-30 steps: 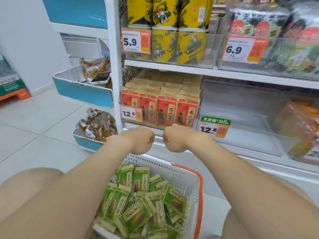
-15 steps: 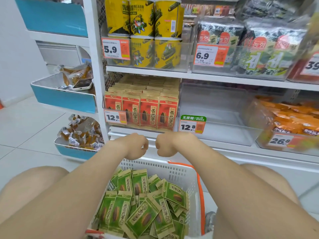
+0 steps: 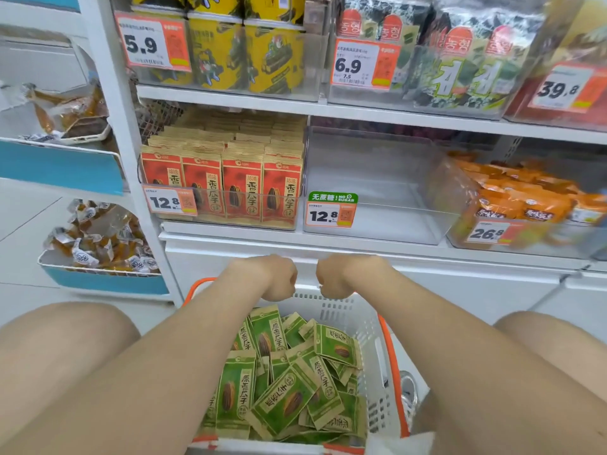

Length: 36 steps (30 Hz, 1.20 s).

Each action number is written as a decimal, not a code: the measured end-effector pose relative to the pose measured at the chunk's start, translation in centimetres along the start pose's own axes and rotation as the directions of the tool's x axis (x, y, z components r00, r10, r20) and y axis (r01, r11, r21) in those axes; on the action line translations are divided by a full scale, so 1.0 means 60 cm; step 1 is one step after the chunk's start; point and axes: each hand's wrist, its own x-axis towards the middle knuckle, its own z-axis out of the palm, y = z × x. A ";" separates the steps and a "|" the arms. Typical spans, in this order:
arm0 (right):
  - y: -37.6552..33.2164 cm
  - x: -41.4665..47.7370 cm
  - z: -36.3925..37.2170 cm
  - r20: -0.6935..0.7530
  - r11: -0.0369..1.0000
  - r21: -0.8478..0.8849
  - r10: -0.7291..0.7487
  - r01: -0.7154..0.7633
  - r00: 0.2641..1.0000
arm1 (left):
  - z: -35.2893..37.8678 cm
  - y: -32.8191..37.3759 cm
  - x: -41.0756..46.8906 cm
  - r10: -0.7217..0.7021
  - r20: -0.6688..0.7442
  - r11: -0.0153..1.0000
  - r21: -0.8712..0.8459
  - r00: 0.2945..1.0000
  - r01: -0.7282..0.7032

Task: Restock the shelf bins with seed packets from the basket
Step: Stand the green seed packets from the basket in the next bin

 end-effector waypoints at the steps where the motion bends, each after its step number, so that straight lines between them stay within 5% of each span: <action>1: 0.002 0.004 0.013 0.002 1.000 -0.002 0.002 -0.002 1.000 | 0.005 0.004 0.003 -0.006 0.012 1.000 0.023 1.000 0.006; 12: -0.058 0.093 0.202 0.152 0.976 -0.034 -0.208 0.215 0.966 | 0.097 -0.004 0.061 -0.026 0.173 0.985 0.172 0.985 -0.004; 20: -0.115 0.092 0.266 0.117 0.915 -0.089 -0.384 0.394 0.916 | 0.138 -0.010 0.109 0.003 0.241 0.976 0.212 0.971 -0.056; 24: -0.098 0.107 0.246 0.193 0.913 0.143 -0.404 0.382 0.894 | 0.110 -0.020 0.124 0.047 0.263 0.985 0.151 0.964 -0.089; 28: -0.034 0.122 0.179 0.046 0.866 0.379 -0.370 0.327 0.928 | 0.058 -0.046 0.127 0.055 0.247 0.998 0.012 0.967 -0.060; 32: 0.048 0.099 0.103 -0.056 0.696 0.682 -0.257 0.225 0.965 | 0.003 -0.070 0.103 0.022 0.148 0.996 -0.086 0.989 -0.009; 36: 0.089 0.052 0.061 -0.147 0.328 0.920 -0.220 0.215 0.964 | -0.032 -0.079 0.081 -0.039 -0.191 0.930 -0.365 0.981 -0.034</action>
